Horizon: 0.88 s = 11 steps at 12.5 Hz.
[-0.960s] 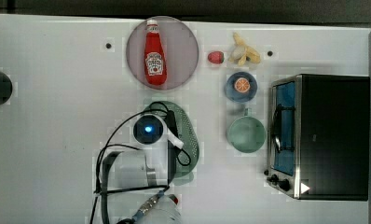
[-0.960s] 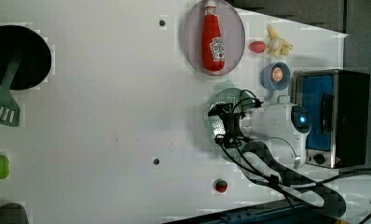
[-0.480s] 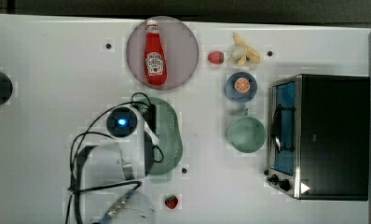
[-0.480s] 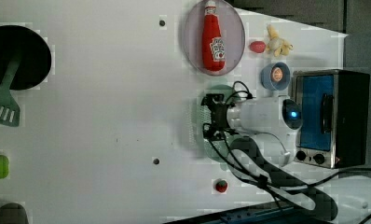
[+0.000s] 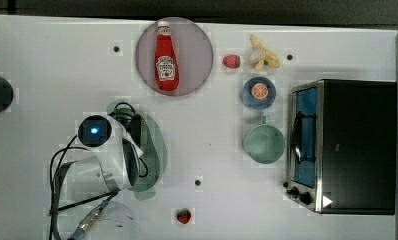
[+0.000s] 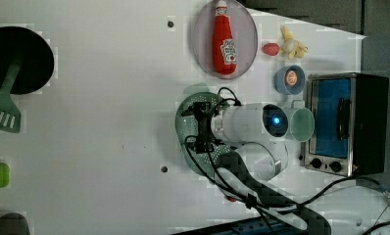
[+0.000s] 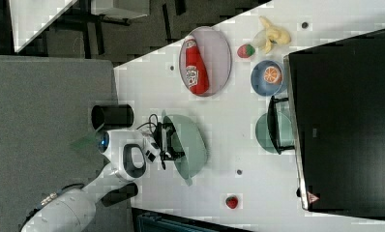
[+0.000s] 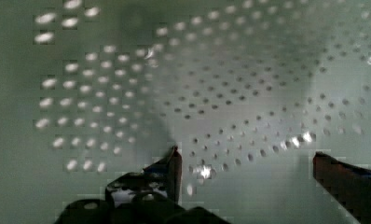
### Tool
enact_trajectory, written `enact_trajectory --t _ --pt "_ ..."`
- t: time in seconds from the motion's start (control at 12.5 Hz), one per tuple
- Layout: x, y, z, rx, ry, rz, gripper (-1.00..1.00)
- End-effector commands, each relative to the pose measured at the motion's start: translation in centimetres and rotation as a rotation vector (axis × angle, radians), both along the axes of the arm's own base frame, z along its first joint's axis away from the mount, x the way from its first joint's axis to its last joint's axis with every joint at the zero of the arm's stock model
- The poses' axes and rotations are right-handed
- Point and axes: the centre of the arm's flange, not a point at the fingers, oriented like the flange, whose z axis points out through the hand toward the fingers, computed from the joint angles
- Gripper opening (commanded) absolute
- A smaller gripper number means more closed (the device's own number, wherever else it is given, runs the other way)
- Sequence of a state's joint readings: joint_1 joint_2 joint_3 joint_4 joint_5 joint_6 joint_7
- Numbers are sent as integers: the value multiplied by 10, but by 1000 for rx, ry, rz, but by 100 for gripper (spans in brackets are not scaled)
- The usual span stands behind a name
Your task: Drag strainer right to left.
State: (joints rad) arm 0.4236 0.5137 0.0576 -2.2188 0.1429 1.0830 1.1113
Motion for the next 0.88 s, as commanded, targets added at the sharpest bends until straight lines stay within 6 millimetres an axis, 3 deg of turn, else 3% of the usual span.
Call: enact_trajectory --t 0.08,0.88 --pt "5 51 9 32 -24 -30 100" --pt "5 132 6 101 -20 -78 100"
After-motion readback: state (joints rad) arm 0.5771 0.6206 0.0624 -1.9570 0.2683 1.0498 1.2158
